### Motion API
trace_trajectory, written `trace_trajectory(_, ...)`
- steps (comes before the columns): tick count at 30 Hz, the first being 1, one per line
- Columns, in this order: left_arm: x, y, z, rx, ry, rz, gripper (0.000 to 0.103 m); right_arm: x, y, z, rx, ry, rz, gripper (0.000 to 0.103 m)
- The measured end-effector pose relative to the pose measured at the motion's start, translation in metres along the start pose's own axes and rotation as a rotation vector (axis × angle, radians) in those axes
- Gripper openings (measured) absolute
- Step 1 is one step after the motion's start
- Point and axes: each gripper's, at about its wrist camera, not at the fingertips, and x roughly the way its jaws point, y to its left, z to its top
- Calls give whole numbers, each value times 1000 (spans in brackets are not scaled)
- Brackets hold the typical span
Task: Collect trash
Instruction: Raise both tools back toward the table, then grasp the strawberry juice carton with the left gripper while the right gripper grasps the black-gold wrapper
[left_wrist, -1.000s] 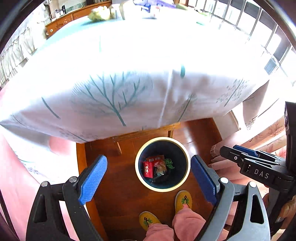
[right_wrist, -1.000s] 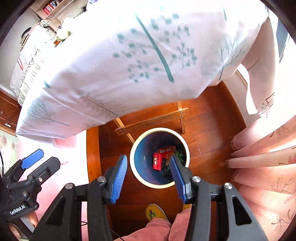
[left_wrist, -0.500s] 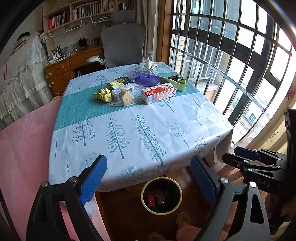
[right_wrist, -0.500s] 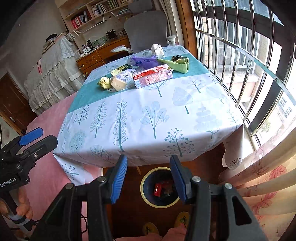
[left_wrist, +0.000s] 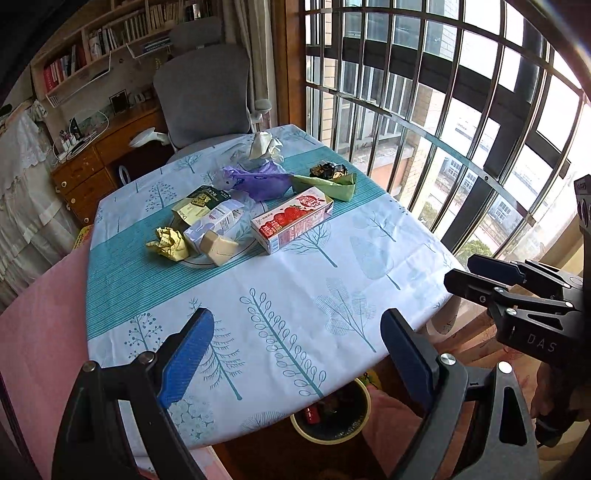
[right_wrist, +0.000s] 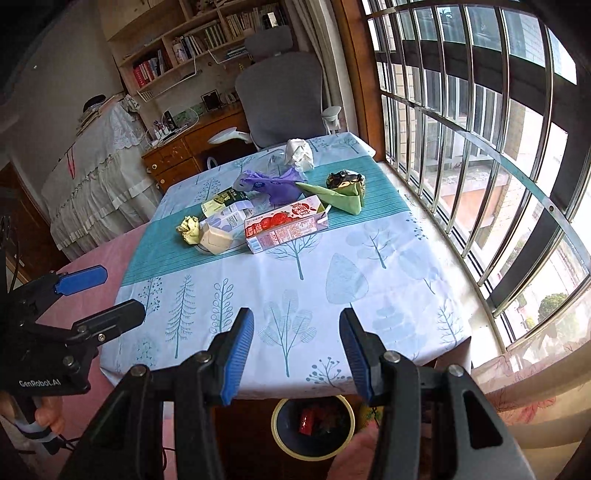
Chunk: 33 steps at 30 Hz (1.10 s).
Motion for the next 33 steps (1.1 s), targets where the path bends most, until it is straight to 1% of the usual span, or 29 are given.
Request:
trace_trajectory(3, 42, 2, 33, 26, 44, 27, 90, 33, -22, 31, 19, 30, 12, 49)
trace_trajectory(5, 74, 2, 55, 48, 84, 28, 90, 54, -37, 53, 23, 43, 21, 49)
trace_trajectory(8, 122, -3, 86, 97, 138, 51, 90, 85, -60, 86, 29, 70, 30, 49)
trace_trajectory(11, 171, -10, 114, 139, 197, 53, 90, 118, -80, 116, 30, 104, 48, 49)
trace_trajectory(15, 224, -15, 140, 166, 264, 54, 90, 158, -106, 143, 31, 159, 72, 49)
trace_trajectory(19, 265, -16, 150, 165, 346, 34, 90, 188, -127, 160, 83, 205, 114, 49)
trace_trajectory(22, 285, -19, 150, 159, 400, 8, 90, 204, -133, 172, 98, 221, 136, 49)
trace_trajectory(23, 290, -19, 148, 152, 417, -2, 90, 209, -134, 176, 100, 225, 141, 51)
trace_trajectory(24, 294, -20, 147, 143, 430, -7, 86, 215, -134, 181, 103, 230, 148, 56)
trace_trajectory(25, 297, -20, 147, 135, 433, -5, 80, 220, -134, 185, 105, 234, 154, 58)
trace_trajectory(26, 298, -20, 147, 121, 432, -4, 78, 226, -133, 189, 107, 238, 161, 60)
trace_trajectory(27, 297, -20, 147, 103, 428, -5, 72, 233, -132, 193, 105, 245, 168, 60)
trace_trajectory(28, 296, -19, 148, 81, 425, -7, 63, 241, -130, 197, 100, 251, 170, 60)
trace_trajectory(30, 293, -17, 147, 20, 436, -5, 58, 256, -126, 203, 87, 273, 172, 60)
trace_trajectory(33, 279, -10, 138, -63, 427, -7, 57, 282, -120, 207, 85, 323, 167, 60)
